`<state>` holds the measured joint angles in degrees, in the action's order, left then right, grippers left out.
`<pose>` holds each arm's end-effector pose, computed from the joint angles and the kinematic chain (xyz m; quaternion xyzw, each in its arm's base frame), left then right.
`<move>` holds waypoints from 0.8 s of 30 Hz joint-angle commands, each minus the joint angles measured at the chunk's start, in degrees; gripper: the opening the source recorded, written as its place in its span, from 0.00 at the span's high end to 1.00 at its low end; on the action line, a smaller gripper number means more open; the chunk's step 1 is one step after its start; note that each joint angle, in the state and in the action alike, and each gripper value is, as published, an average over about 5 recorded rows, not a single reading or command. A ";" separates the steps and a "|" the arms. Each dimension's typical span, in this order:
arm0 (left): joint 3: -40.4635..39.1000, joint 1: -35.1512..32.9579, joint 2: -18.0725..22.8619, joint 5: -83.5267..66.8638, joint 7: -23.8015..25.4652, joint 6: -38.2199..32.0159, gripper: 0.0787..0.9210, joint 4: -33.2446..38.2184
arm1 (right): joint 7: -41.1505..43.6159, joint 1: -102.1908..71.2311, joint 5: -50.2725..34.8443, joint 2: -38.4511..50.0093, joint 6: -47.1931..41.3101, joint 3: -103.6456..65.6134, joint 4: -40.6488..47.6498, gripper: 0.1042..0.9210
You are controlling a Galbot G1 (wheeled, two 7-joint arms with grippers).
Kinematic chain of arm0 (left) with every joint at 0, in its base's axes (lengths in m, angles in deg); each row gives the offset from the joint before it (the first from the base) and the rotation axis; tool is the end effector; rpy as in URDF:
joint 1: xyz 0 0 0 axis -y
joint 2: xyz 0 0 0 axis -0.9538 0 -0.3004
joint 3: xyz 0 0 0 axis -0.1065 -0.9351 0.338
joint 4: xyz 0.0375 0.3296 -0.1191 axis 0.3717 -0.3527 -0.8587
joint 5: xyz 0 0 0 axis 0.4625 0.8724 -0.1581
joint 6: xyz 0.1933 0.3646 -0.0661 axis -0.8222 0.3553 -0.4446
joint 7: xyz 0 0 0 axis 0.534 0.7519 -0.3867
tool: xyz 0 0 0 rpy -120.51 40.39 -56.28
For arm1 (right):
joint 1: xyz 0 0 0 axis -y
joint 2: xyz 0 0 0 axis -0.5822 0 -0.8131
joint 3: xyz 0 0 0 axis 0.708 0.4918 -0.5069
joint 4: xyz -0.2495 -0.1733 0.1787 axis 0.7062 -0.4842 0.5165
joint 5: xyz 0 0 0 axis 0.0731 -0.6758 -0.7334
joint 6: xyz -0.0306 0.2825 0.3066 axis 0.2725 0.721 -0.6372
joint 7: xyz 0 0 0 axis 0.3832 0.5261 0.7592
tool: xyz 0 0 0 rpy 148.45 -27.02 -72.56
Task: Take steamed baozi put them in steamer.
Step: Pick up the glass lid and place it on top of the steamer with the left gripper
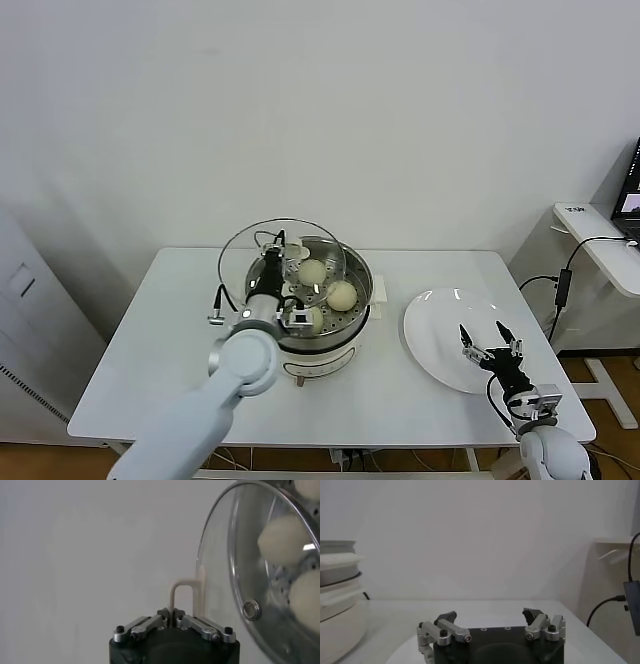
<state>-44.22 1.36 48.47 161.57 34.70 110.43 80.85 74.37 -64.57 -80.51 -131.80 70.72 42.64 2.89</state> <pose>0.4041 -0.1479 -0.2043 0.0195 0.6974 0.7154 0.0389 0.3327 -0.2242 -0.4239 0.0242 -0.9988 -0.0002 0.0423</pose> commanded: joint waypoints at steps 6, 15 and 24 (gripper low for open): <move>-2.81 -0.47 5.02 2.47 -1.29 0.53 0.96 -2.18 | -0.03 0.10 0.54 -0.35 0.18 -0.01 0.30 0.12; -3.04 -1.91 5.73 2.76 -2.74 0.41 0.96 -2.97 | -0.01 -0.01 1.13 -0.84 0.31 0.07 0.27 0.12; -3.25 -2.12 6.36 2.62 -3.54 0.24 0.96 -3.90 | 0.03 -0.22 1.22 -0.90 0.33 -0.03 -0.06 0.12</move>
<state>-47.19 -0.55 54.26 163.98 31.78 110.77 77.66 74.38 -64.73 -79.26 -132.71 71.03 42.67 2.99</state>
